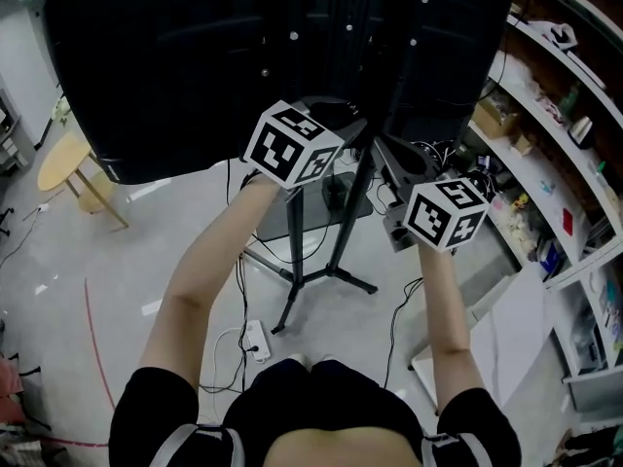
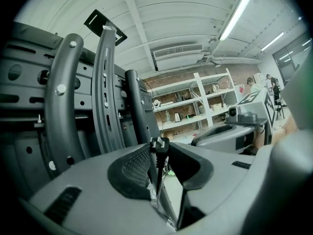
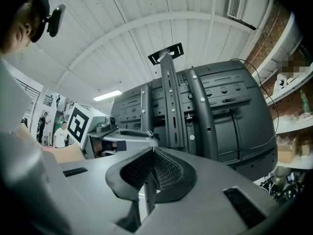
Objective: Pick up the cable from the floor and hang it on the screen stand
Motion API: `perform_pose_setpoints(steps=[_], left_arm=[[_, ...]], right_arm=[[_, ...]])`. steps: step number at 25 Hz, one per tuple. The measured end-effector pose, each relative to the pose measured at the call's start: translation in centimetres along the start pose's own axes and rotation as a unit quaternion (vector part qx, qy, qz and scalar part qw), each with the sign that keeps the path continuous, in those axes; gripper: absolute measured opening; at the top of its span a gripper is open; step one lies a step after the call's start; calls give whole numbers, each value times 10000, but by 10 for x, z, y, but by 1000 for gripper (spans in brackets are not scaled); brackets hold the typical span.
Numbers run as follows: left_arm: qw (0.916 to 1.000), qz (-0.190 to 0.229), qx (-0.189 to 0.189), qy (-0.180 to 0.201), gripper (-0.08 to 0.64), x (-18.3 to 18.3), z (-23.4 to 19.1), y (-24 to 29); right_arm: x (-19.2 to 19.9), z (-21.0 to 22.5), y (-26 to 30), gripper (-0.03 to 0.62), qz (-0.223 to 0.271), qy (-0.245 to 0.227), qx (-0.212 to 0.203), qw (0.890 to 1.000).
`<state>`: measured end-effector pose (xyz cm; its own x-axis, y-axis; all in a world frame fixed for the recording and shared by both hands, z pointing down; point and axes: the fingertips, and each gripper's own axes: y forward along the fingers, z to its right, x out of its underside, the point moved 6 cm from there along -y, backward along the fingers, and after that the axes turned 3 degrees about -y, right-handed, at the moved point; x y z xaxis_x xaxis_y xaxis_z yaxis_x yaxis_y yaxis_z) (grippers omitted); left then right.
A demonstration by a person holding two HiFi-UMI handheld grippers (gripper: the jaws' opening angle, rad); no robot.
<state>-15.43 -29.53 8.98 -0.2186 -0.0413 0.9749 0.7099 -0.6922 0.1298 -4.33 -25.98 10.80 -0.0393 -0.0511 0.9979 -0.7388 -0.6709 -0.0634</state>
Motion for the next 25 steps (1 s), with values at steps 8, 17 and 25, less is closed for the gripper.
perform_pose_setpoints(steps=[8,17,25], left_arm=[[9989,132,-321,318,121,-49,-25,0],[9949,322,-733,610,121,-100,-56,-9],[9918,449,-823,864,121,-141,-71,-7]], right_arm=[[-34,16,20,25,201,-418,-265,9986],[-67,16,55,25,431,-760,-712,9936],[-96,23,84,25,671,-683,-905,9913]])
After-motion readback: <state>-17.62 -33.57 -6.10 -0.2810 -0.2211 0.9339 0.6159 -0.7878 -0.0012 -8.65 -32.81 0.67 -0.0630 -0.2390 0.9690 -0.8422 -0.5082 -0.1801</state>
